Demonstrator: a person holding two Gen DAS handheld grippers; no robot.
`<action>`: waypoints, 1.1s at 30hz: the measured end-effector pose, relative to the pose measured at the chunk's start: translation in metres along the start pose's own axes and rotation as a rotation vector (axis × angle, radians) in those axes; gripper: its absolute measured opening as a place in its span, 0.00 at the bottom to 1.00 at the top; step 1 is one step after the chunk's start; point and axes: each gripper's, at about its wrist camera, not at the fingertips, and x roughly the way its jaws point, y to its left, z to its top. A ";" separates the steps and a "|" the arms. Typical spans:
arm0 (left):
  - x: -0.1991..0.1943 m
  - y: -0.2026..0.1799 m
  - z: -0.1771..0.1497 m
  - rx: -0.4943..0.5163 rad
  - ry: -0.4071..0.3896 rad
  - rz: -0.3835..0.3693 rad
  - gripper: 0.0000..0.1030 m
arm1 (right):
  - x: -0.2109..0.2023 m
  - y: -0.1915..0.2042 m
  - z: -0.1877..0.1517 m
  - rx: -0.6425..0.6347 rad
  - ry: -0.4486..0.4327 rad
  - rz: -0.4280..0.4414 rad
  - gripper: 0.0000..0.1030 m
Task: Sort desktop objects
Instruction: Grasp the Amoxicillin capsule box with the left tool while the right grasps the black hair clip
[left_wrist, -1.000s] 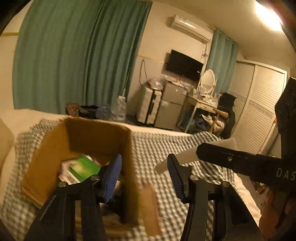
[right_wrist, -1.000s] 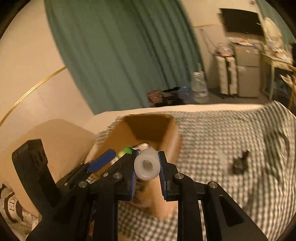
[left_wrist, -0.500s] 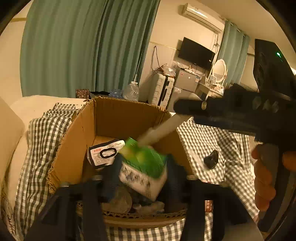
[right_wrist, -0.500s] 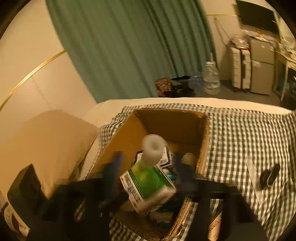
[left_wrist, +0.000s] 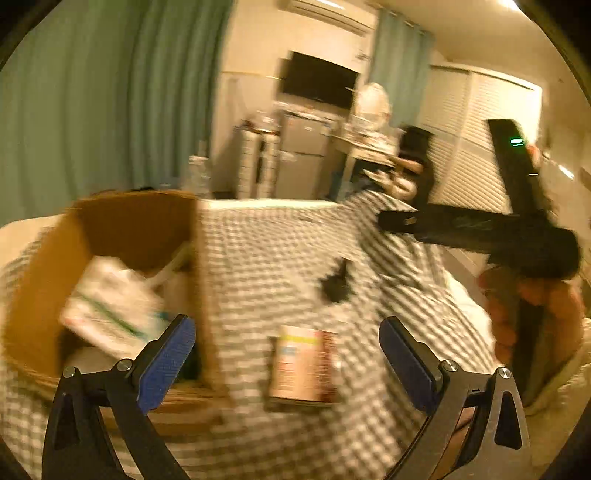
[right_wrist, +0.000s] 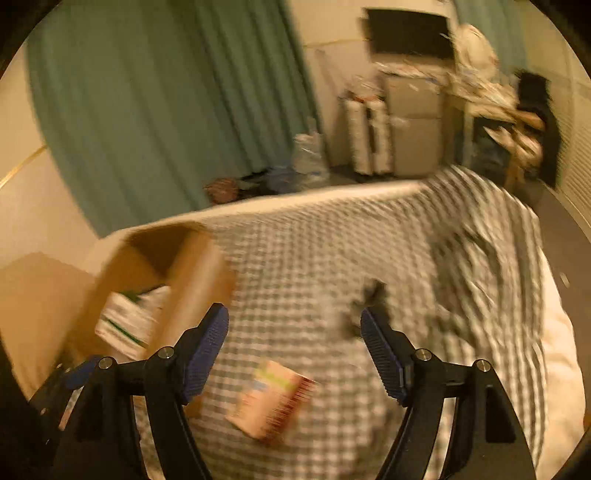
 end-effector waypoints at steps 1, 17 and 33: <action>0.010 -0.013 -0.003 0.010 0.016 -0.026 0.99 | 0.005 -0.013 -0.003 0.034 0.012 -0.002 0.72; 0.166 -0.025 -0.053 0.012 0.239 0.079 0.99 | 0.132 -0.061 0.013 0.021 0.240 -0.133 0.72; 0.183 -0.007 -0.060 -0.064 0.241 0.156 0.73 | 0.166 -0.084 -0.008 0.077 0.369 -0.107 0.49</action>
